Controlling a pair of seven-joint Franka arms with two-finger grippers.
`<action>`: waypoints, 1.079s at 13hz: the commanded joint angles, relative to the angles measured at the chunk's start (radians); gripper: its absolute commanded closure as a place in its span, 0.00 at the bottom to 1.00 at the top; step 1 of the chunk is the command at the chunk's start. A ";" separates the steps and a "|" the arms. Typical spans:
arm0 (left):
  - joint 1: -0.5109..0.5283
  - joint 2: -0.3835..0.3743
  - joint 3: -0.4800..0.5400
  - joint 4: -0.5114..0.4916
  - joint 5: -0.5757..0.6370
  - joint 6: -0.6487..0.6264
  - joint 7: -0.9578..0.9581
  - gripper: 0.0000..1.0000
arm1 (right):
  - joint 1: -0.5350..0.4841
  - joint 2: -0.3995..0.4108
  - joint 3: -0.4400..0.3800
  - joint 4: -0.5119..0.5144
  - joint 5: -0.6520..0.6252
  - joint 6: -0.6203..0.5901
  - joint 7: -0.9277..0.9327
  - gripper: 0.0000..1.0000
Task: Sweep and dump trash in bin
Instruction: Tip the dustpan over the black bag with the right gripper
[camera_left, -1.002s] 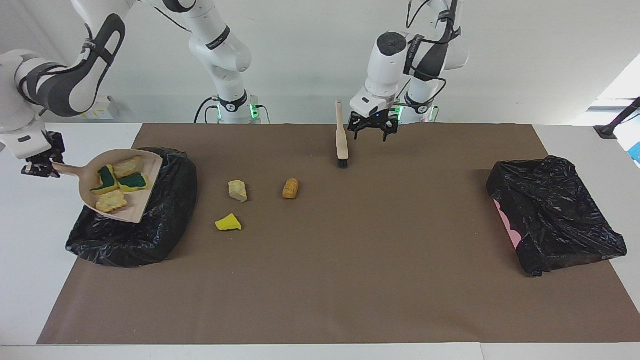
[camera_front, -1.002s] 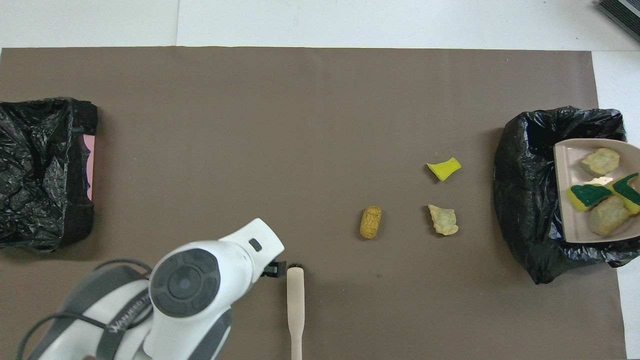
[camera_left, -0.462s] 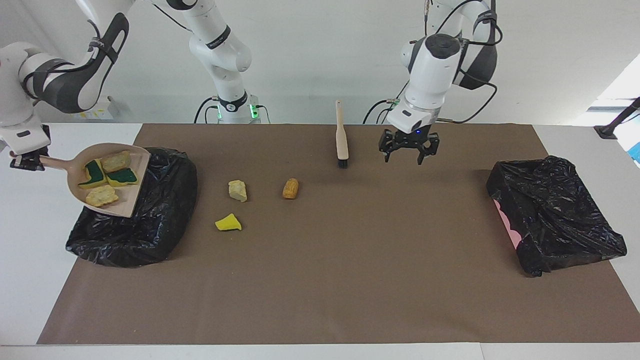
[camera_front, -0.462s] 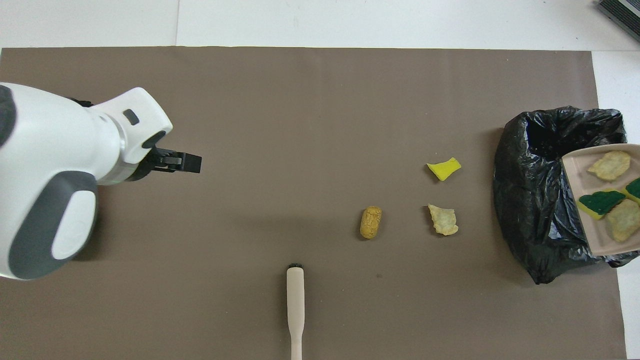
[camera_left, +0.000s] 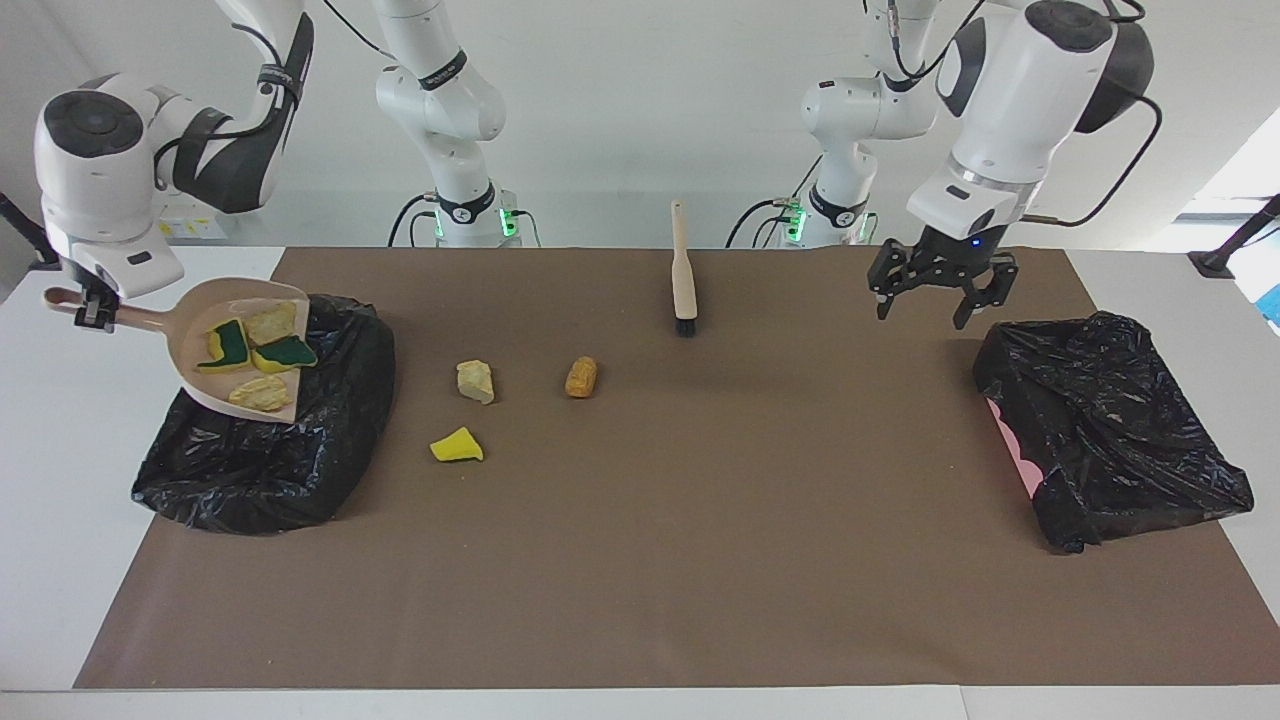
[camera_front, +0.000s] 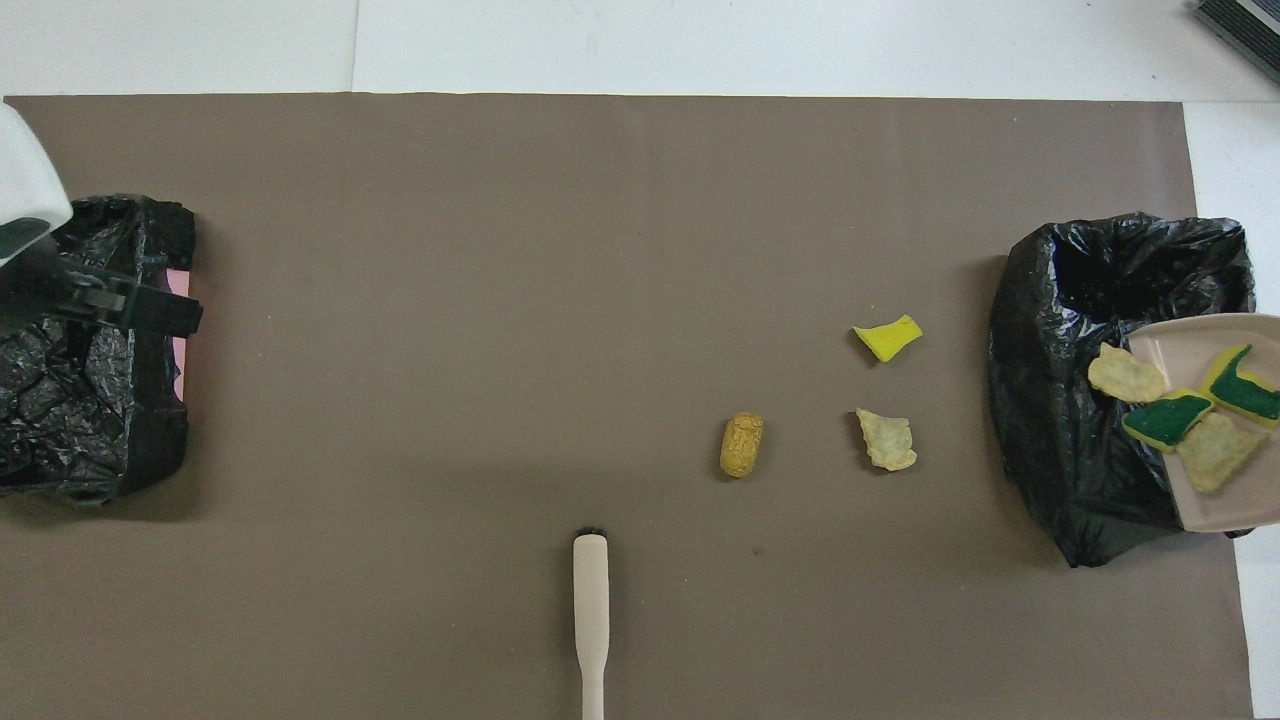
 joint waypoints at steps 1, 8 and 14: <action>-0.018 0.025 0.031 0.069 0.021 -0.078 0.032 0.00 | -0.039 -0.054 0.003 -0.024 -0.046 0.062 -0.051 1.00; -0.039 0.010 0.075 0.080 0.005 -0.106 0.023 0.00 | 0.096 -0.140 0.015 -0.084 -0.181 -0.007 0.101 1.00; -0.047 -0.001 0.080 0.068 0.005 -0.115 0.008 0.00 | 0.012 -0.179 0.015 -0.074 -0.237 0.052 0.096 1.00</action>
